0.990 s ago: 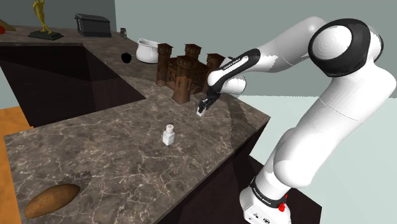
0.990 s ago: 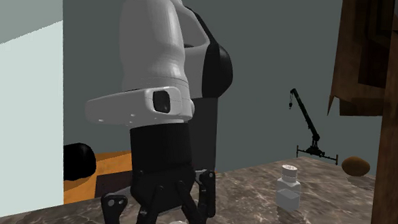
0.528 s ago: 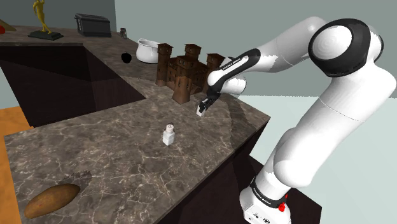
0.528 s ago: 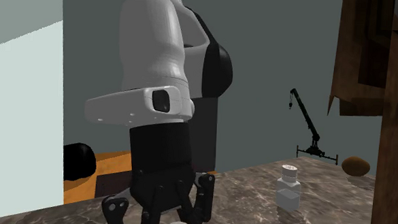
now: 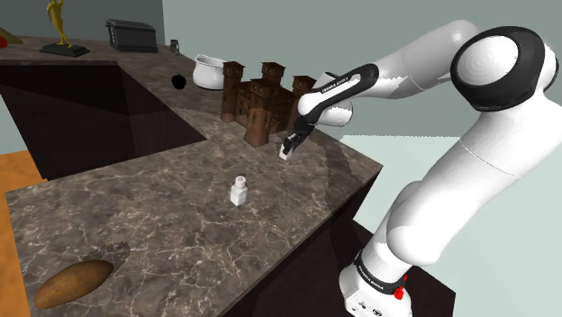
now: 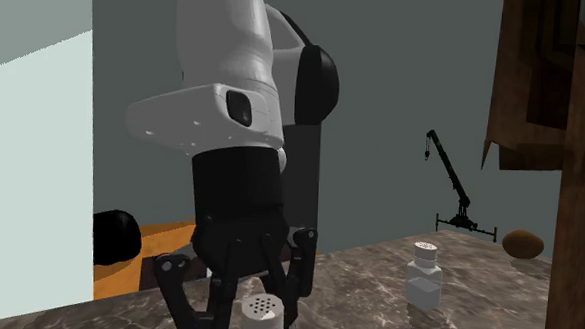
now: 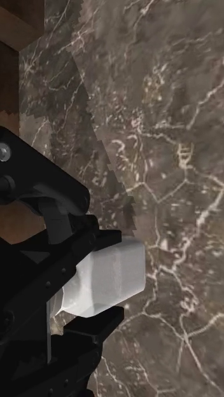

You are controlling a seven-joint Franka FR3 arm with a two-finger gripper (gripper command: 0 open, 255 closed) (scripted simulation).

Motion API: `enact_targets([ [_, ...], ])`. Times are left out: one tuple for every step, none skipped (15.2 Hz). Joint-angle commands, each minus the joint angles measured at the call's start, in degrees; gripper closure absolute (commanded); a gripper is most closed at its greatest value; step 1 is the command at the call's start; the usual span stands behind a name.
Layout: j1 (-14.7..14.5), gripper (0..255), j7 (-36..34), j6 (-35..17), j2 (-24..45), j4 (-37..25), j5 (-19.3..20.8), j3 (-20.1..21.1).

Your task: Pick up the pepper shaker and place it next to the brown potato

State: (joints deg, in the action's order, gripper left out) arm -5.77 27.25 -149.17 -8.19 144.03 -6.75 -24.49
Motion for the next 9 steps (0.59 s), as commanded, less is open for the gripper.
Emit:
enact_targets([
  [0.3,255,-0.9,1.6,-1.1,-0.6,1.1,0.2],
  [0.5,255,-1.3,2.4,-1.7,-0.8,1.6,0.4],
  [0.6,255,-1.8,3.2,-2.3,-1.2,2.1,0.5],
  [0.8,255,-2.2,4.1,-2.9,-1.5,2.6,0.7],
  [0.9,255,-2.6,4.9,-3.4,-1.8,3.0,0.8],
  [1.1,255,-2.9,5.7,-3.9,-2.2,3.4,0.9],
  [1.2,255,-3.2,6.6,-4.4,-2.5,3.7,1.1],
  [1.3,255,-3.6,7.4,-4.9,-2.9,4.1,1.2],
  [1.4,255,-3.9,8.2,-5.4,-3.3,4.4,1.4],
])
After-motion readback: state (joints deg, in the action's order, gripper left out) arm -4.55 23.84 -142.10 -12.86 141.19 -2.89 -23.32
